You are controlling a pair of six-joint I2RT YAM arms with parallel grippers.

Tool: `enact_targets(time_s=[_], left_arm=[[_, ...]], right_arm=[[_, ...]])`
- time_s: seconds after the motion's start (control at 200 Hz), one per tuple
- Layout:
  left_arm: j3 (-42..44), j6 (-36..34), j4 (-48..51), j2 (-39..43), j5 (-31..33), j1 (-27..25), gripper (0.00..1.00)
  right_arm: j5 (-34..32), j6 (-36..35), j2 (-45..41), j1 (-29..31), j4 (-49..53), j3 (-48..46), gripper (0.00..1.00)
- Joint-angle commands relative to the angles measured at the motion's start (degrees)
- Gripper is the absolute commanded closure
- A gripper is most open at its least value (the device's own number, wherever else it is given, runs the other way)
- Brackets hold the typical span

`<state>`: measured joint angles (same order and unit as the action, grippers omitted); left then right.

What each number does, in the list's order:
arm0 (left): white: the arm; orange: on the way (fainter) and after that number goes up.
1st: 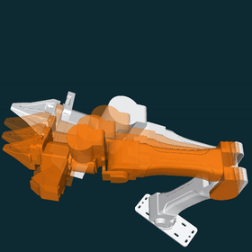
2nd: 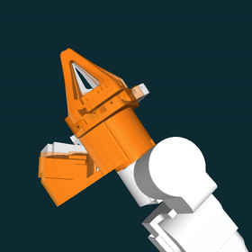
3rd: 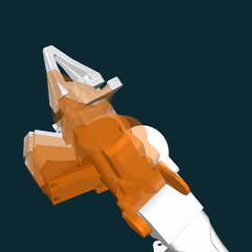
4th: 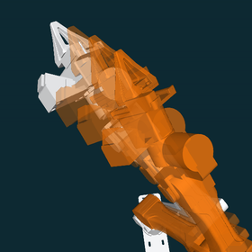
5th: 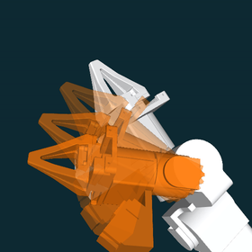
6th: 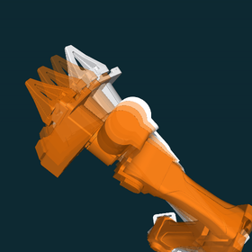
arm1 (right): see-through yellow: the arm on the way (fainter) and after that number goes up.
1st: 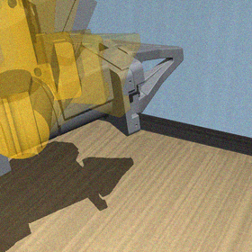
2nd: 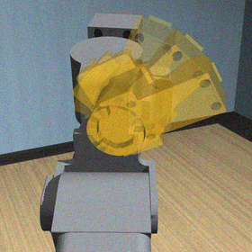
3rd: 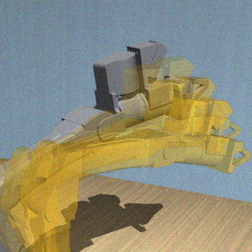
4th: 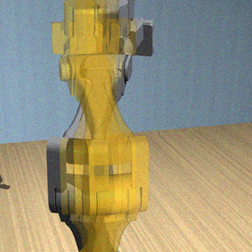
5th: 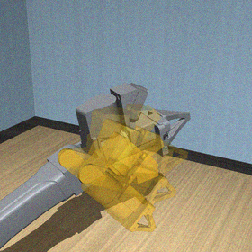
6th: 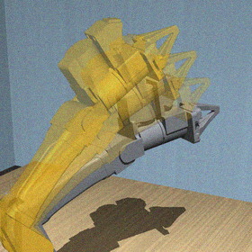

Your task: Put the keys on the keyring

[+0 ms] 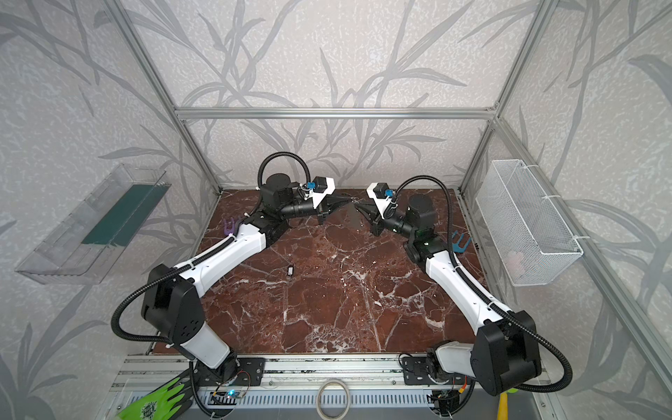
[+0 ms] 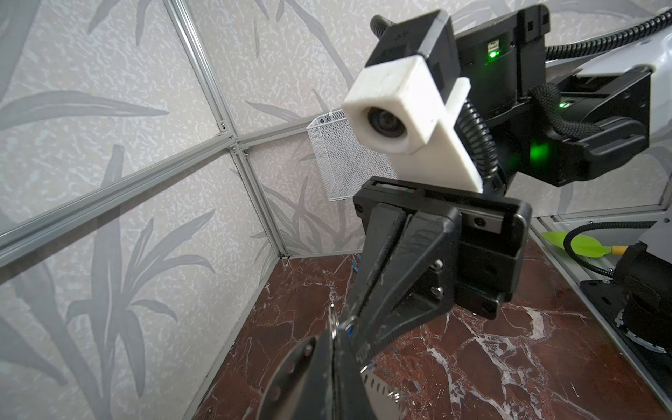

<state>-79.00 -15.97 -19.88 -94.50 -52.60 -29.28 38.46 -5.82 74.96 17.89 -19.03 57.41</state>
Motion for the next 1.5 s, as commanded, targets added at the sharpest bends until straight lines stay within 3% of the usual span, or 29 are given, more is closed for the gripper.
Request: enact_targets(time_s=[0.0,0.465,0.735,1.175,1.495], left_arm=[[0.29,-1.06,-0.36,2.92,-1.02,0.02,1.00],[0.87,-3.72,2.04,3.92,-1.51,0.93,1.00],[1.74,1.19,-4.60,3.89,-3.63,0.80,1.00],[3.59,5.58,-11.35,3.77,-6.95,0.50,1.00],[4.25,4.98,-11.83,4.15,-6.28,0.60,1.00]], right_arm=[[-0.86,-0.64,-1.29,0.04,-2.17,0.88,0.99],[-1.88,-9.91,-4.65,-0.84,8.30,2.27,0.97],[-2.07,-14.11,-2.43,-0.24,15.86,5.18,0.97],[2.98,-15.99,3.16,0.29,28.89,13.75,1.00],[2.30,-16.78,3.88,0.92,32.83,15.08,1.00]])
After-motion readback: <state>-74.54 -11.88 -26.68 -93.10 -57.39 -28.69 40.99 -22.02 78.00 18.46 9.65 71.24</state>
